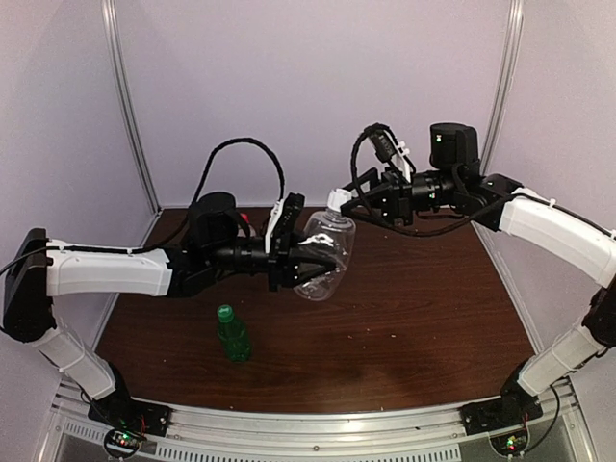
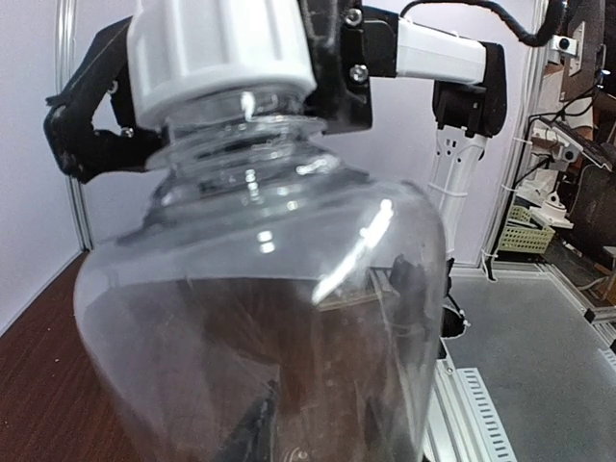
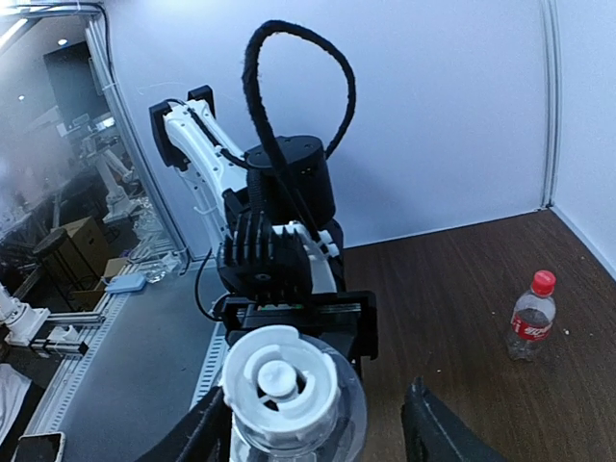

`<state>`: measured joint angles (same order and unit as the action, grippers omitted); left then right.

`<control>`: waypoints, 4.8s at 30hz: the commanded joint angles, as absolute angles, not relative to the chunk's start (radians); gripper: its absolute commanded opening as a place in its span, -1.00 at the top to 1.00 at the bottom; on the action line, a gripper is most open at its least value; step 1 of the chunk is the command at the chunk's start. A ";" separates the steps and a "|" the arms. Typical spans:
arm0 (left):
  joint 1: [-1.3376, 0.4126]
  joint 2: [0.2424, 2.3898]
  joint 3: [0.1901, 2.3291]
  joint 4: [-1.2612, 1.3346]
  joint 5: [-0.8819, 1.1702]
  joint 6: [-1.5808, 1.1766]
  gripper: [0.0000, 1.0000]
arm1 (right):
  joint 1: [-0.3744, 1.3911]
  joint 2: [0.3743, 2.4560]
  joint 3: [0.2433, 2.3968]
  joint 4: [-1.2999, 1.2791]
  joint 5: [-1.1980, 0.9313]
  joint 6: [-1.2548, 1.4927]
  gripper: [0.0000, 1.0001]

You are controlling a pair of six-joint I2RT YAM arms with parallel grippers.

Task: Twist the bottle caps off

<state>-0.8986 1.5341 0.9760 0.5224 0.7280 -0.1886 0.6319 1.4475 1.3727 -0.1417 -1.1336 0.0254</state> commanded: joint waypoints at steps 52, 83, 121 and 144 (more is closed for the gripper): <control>-0.900 1.525 1.022 0.468 0.463 -0.139 0.36 | 0.742 1.449 1.409 -0.090 -0.584 0.224 0.77; -0.899 1.533 1.036 0.426 0.528 -0.125 0.31 | 0.640 1.356 1.385 -0.077 -0.800 0.298 -0.71; -0.900 1.535 1.051 0.404 0.423 -0.139 0.30 | 0.771 1.431 1.402 -0.123 -0.431 0.288 0.57; -0.899 1.515 1.033 0.497 0.923 -0.123 0.29 | 0.630 1.446 1.386 -0.092 -1.148 0.036 0.49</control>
